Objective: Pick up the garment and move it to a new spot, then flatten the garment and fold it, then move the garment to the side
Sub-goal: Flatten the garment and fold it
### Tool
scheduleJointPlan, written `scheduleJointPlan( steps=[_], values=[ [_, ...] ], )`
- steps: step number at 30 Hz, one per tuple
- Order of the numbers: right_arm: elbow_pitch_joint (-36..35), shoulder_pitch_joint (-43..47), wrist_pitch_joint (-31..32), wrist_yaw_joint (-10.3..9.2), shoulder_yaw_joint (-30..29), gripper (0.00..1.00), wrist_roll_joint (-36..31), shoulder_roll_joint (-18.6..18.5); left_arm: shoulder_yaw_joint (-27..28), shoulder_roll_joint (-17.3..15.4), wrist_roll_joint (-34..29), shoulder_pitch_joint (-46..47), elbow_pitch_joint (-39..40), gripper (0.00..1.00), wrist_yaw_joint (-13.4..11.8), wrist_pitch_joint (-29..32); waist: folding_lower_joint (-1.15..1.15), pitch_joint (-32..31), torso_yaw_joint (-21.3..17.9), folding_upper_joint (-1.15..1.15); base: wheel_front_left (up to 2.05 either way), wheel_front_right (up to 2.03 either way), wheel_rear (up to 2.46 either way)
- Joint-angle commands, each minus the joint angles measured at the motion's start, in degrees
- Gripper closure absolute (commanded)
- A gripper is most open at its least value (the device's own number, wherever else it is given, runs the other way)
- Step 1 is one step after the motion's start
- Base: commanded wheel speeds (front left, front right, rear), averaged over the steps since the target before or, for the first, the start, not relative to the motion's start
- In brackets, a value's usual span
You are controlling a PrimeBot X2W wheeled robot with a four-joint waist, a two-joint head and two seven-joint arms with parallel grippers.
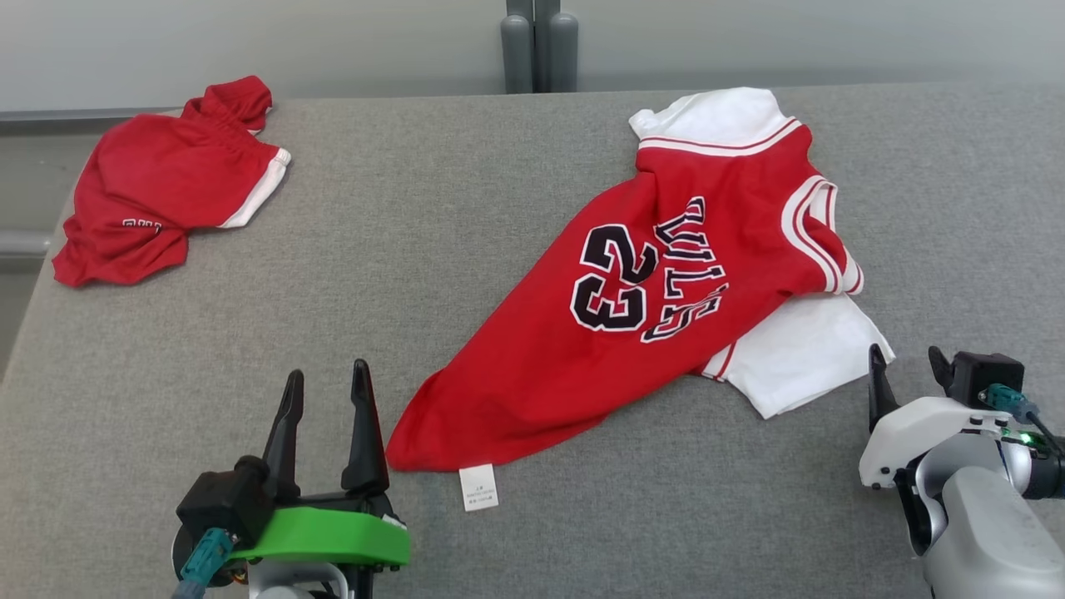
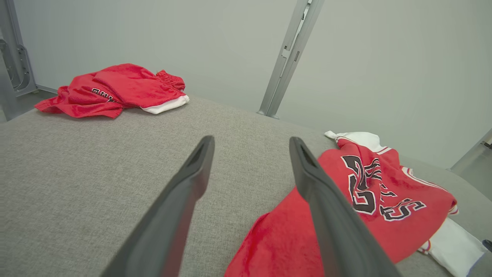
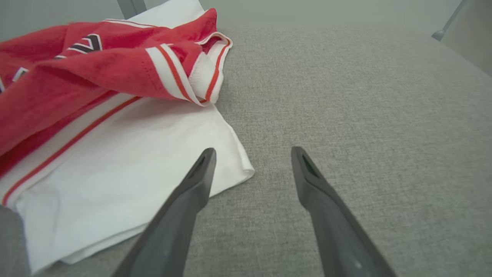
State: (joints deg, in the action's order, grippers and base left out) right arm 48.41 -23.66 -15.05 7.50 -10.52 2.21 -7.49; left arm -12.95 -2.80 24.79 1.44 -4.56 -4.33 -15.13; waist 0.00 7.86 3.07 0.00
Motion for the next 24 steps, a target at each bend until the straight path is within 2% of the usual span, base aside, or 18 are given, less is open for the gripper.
scheduleJointPlan(
  steps=[1,3,4,5,6,10,11,15,24],
  values=[
    [1.8,-1.3,-0.2,-0.02,-0.5,0.0,-0.8,-0.5,0.1,-0.2,-0.4,0.8,0.0,0.0,0.2,0.0,0.0,0.9,0.9,0.0,0.0,0.0,0.0],
    [4.4,-3.0,-0.2,-0.02,-1.2,0.02,-0.8,-0.4,0.4,-0.2,-0.6,0.8,0.1,0.0,0.1,0.0,0.0,1.3,1.1,0.0,0.0,0.0,0.0],
    [5.5,-3.5,-0.2,-0.02,-1.5,0.33,-0.5,-0.4,0.5,-0.2,-0.7,0.8,0.2,0.0,0.1,0.0,0.0,1.4,1.1,0.0,0.0,0.0,0.0],
    [7.0,-4.2,-0.2,-0.02,-1.6,0.52,0.0,-0.2,0.7,-0.2,-0.7,0.8,0.2,0.0,0.0,0.0,0.0,1.6,1.1,0.0,0.0,0.0,0.0],
    [7.8,-4.9,-0.2,-0.02,-1.5,0.58,0.6,0.0,0.8,-0.2,-0.7,0.8,0.2,0.0,0.0,0.0,0.0,1.7,0.9,0.0,0.0,0.0,0.0],
    [10.8,-6.6,-0.2,-0.03,1.2,0.96,4.2,0.1,1.3,-0.2,-1.0,1.1,0.2,0.0,0.1,0.0,0.0,2.0,-0.4,0.0,0.0,0.0,0.0],
    [10.8,-7.0,-0.2,-0.03,1.9,1.0,5.0,-0.2,1.4,-0.2,-1.1,1.2,0.2,0.0,0.1,0.0,0.0,2.1,-0.8,0.0,0.0,0.0,0.0],
    [9.0,-6.8,-0.2,-0.02,3.9,1.0,7.6,-0.7,1.7,-0.2,-1.4,1.4,0.3,0.0,0.1,0.0,0.0,2.3,-2.5,0.0,0.0,0.0,0.0],
    [-2.1,1.8,-0.2,-0.02,4.1,1.0,12.0,-2.0,2.4,-0.2,-0.9,0.9,0.4,0.0,0.0,0.0,0.0,1.9,-5.6,0.0,0.0,0.0,0.0]
  ],
)
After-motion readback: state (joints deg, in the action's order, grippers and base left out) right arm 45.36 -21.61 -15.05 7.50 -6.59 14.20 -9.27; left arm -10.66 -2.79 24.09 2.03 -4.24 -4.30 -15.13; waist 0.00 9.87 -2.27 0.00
